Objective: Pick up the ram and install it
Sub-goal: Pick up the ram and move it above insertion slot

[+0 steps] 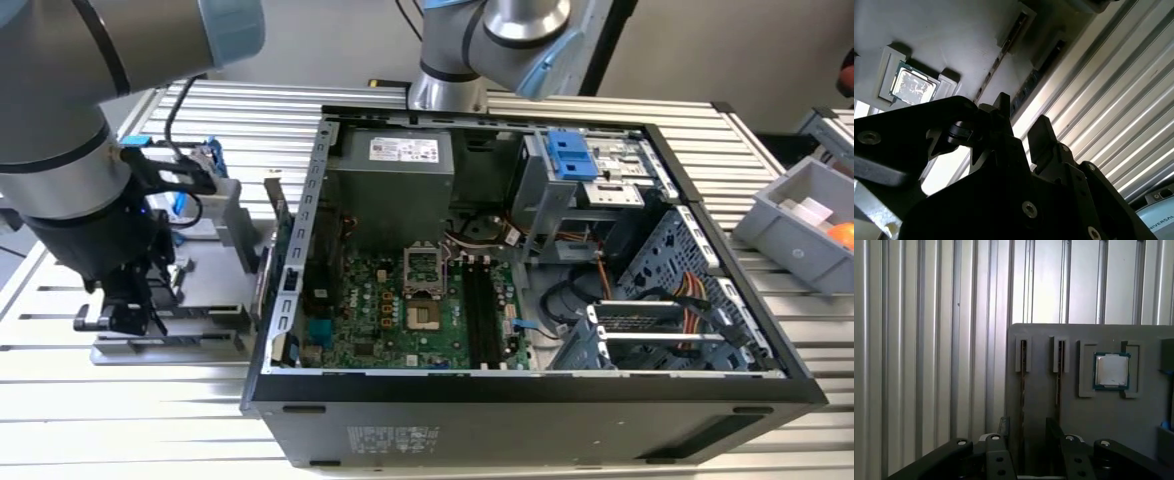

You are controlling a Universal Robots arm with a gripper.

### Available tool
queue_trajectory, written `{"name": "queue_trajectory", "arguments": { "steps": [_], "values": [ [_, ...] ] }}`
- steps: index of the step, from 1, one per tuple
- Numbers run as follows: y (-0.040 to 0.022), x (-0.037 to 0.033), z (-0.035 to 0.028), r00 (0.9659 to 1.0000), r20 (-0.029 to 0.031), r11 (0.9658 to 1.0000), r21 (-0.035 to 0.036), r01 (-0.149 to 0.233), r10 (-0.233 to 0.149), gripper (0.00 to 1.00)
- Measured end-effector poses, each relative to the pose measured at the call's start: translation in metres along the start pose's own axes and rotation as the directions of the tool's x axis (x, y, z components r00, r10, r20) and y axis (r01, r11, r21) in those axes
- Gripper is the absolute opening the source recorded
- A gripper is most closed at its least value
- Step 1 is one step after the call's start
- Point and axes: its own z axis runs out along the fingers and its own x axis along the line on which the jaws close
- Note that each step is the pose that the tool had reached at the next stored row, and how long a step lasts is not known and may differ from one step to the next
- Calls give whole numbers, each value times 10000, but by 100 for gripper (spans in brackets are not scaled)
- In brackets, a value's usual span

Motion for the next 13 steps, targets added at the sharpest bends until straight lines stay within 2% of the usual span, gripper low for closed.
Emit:
{"name": "queue_trajectory", "arguments": {
  "steps": [6, 13],
  "values": [
    [-2, -2, 79, 10000, 1, 10000, 0, 0, 0, 100],
    [-2, 0, 92, 10000, 3, 10000, -18, 0, 0, 100]
  ]
}}
